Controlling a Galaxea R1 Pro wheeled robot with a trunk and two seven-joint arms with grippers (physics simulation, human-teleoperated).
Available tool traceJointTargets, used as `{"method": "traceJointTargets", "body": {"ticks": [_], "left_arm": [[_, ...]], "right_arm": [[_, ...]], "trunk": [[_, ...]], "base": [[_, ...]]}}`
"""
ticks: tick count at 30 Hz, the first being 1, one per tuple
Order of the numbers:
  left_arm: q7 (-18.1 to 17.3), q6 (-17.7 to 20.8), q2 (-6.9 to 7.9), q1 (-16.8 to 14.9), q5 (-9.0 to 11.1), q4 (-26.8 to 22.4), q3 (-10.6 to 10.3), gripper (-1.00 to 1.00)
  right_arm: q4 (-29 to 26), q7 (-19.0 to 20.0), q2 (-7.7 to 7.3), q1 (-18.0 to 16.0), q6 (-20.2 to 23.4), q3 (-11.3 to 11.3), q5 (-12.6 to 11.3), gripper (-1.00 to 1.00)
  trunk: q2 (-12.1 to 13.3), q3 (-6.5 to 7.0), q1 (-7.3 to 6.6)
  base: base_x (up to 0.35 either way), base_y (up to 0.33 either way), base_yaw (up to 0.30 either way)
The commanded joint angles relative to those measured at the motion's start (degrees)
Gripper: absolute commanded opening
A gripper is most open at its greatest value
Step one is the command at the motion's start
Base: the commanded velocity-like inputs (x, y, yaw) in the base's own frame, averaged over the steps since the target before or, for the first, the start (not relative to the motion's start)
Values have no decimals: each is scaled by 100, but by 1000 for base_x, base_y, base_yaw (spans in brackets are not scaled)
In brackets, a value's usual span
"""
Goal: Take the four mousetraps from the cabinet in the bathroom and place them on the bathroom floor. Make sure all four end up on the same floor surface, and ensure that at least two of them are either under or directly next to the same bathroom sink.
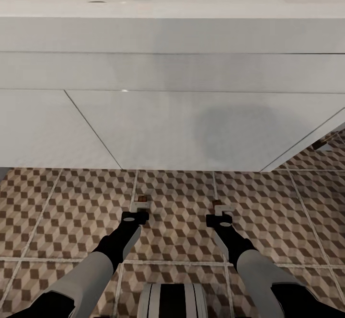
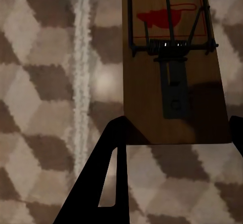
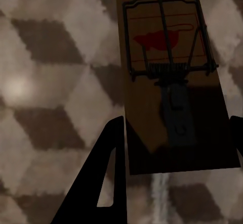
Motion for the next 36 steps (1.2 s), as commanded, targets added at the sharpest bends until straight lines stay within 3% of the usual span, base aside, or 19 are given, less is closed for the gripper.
{"method": "traceJointTargets", "body": {"ticks": [1,16,26,30,36], "left_arm": [[63,29,6,-2,55,-10,-49,-100],[64,29,6,-2,49,-8,-49,-100],[72,16,6,-2,39,-14,-44,-100],[73,-131,6,-2,39,-4,-41,-100],[70,-641,10,-2,18,23,-45,-100]], "right_arm": [[-12,-16,3,1,38,-10,37,-100],[-13,-16,3,3,-96,1,37,-100],[-13,-16,3,2,-98,8,37,-100],[-13,-16,3,0,-98,8,37,-100],[-13,-16,3,1,-98,8,37,-100]], "trunk": [[-1,-3,-1],[-1,-3,-1],[-1,-3,-1],[-1,-3,-1],[-1,-3,-1]], "base": [[0,0,0],[6,0,0],[194,0,0],[33,0,0],[6,0,0]]}}
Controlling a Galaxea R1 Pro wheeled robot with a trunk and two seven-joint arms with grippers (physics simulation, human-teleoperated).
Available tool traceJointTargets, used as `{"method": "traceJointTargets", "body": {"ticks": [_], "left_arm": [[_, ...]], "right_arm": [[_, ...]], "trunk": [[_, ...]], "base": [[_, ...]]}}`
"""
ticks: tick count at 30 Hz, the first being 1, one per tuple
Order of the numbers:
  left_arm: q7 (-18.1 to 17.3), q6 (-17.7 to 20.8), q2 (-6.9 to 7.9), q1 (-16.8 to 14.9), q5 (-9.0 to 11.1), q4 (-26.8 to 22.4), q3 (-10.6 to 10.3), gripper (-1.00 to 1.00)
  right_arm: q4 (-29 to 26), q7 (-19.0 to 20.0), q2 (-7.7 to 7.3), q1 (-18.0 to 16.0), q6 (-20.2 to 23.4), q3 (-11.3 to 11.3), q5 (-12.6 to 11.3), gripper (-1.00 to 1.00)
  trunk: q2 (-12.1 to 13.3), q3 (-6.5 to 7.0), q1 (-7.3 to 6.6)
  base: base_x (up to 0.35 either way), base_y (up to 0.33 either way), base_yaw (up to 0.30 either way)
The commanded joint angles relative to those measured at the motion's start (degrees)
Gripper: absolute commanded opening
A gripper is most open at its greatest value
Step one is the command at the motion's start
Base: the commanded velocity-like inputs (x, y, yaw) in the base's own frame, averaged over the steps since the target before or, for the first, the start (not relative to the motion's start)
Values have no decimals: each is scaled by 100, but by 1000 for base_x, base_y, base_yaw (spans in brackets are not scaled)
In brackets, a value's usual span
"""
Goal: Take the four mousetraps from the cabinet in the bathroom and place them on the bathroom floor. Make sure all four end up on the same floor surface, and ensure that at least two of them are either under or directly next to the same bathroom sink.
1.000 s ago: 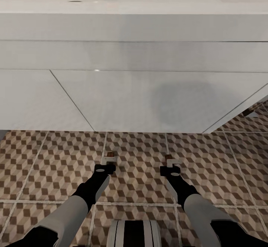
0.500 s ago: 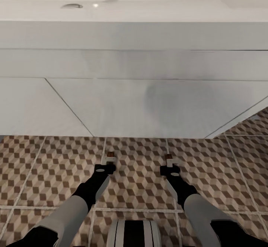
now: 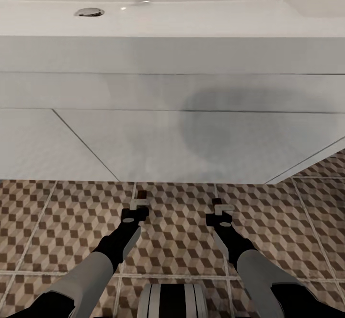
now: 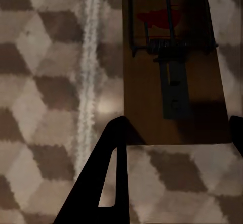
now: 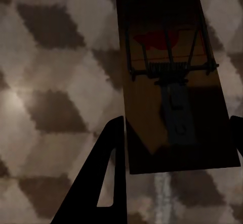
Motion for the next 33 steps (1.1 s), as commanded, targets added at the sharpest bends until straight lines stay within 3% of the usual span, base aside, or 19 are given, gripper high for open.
{"method": "traceJointTargets", "body": {"ticks": [1,13,25,33], "left_arm": [[61,-5,6,-2,51,-6,-51,-100],[68,-117,3,-2,32,52,-54,-100],[66,-135,2,-2,38,47,-54,-100],[61,-138,3,-2,40,51,-54,-100]], "right_arm": [[-8,-17,3,-1,31,-9,37,-100],[-8,-17,3,1,31,-9,37,-100],[-9,-17,3,-1,31,-9,37,-100],[-15,-17,3,1,26,-9,37,-100]], "trunk": [[-1,-3,-1],[-1,-3,-1],[-1,-3,-1],[-1,-3,-1]], "base": [[2,0,0],[5,0,0],[257,0,0],[63,0,0]]}}
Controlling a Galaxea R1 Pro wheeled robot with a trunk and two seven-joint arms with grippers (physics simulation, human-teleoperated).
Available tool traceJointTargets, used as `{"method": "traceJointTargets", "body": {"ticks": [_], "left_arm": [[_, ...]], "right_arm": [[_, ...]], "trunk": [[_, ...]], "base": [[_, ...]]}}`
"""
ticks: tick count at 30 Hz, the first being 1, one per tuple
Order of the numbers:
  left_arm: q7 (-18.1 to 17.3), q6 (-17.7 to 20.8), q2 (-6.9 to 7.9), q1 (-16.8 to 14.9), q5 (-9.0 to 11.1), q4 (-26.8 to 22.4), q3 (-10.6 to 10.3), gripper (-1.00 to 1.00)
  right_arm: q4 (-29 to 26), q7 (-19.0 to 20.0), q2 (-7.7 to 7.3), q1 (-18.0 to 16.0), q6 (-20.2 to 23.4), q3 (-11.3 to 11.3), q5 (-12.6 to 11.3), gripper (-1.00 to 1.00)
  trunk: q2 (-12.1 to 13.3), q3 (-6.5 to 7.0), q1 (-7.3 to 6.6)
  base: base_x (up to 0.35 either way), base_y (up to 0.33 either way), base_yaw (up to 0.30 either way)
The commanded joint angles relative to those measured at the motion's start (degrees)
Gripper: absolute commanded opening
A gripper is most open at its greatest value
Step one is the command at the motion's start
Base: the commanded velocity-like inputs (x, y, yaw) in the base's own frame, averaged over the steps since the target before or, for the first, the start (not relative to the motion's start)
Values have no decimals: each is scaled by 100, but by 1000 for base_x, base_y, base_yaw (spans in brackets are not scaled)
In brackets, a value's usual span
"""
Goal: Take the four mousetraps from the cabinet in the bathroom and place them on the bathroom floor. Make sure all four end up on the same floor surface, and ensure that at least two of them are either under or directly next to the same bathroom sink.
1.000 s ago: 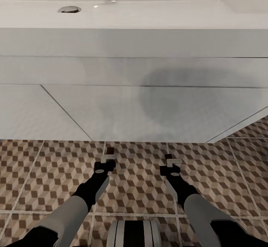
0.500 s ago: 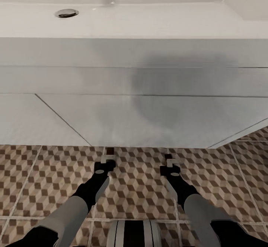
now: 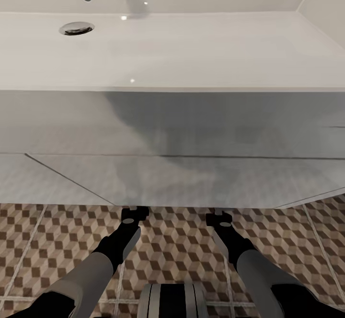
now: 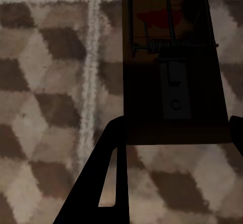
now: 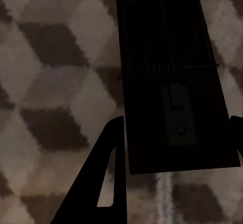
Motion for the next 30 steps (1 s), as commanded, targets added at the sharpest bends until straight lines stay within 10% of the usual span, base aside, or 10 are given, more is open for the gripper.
{"method": "traceJointTargets", "body": {"ticks": [1,30], "left_arm": [[62,30,6,-2,52,-9,-50,-100],[-37,101,23,-2,136,109,-41,-100]], "right_arm": [[-6,-17,3,-2,29,-9,37,-100],[161,-17,4,0,-108,-17,20,-100]], "trunk": [[-1,-3,-1],[-1,-3,-1]], "base": [[9,0,0],[1,0,0]]}}
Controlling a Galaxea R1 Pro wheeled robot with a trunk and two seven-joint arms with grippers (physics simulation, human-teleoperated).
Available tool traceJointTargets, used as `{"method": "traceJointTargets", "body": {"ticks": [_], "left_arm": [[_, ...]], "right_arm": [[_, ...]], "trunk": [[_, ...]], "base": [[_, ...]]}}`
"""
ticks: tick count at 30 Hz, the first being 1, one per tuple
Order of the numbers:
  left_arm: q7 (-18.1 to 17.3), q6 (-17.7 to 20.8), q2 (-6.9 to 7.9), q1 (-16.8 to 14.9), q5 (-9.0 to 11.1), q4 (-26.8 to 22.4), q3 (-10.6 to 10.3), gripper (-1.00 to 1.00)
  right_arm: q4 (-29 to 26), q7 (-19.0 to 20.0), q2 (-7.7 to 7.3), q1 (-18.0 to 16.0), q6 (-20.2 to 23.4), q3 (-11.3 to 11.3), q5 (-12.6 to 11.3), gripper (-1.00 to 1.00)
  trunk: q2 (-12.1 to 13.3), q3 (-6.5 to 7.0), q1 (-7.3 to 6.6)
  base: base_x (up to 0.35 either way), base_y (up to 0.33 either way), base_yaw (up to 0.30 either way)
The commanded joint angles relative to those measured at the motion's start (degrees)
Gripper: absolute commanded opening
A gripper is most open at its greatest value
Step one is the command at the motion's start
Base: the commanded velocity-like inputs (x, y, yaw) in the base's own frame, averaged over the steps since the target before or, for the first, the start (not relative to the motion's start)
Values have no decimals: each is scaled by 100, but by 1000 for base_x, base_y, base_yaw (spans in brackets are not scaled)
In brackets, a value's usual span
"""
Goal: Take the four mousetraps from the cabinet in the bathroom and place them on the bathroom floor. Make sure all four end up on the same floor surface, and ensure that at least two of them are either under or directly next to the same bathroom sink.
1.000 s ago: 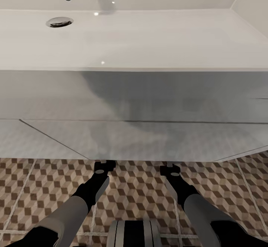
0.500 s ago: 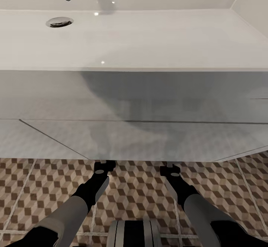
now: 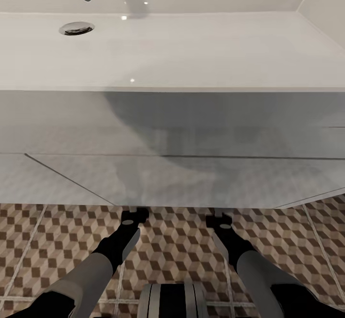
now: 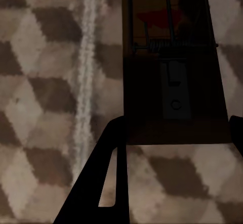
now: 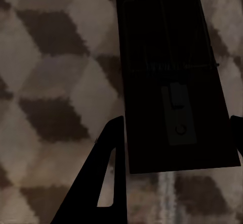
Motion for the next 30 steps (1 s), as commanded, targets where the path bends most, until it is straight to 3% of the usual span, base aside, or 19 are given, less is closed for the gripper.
{"method": "traceJointTargets", "body": {"ticks": [1,11,20,30], "left_arm": [[60,33,6,-2,53,18,-50,-100],[59,29,6,-2,47,66,-42,-100],[59,29,9,-2,54,68,-41,-100],[59,35,15,-2,63,88,-35,-100]], "right_arm": [[34,-18,2,-3,11,-9,42,-100],[120,-18,7,1,-3,-11,36,-100],[451,-18,2,-4,-430,-28,42,-100],[510,-18,10,-3,-505,-31,45,-100]], "trunk": [[-1,-3,-1],[-1,-3,-1],[-1,-3,-1],[-1,-3,-1]], "base": [[0,0,0],[0,0,0],[0,0,0],[0,0,0]]}}
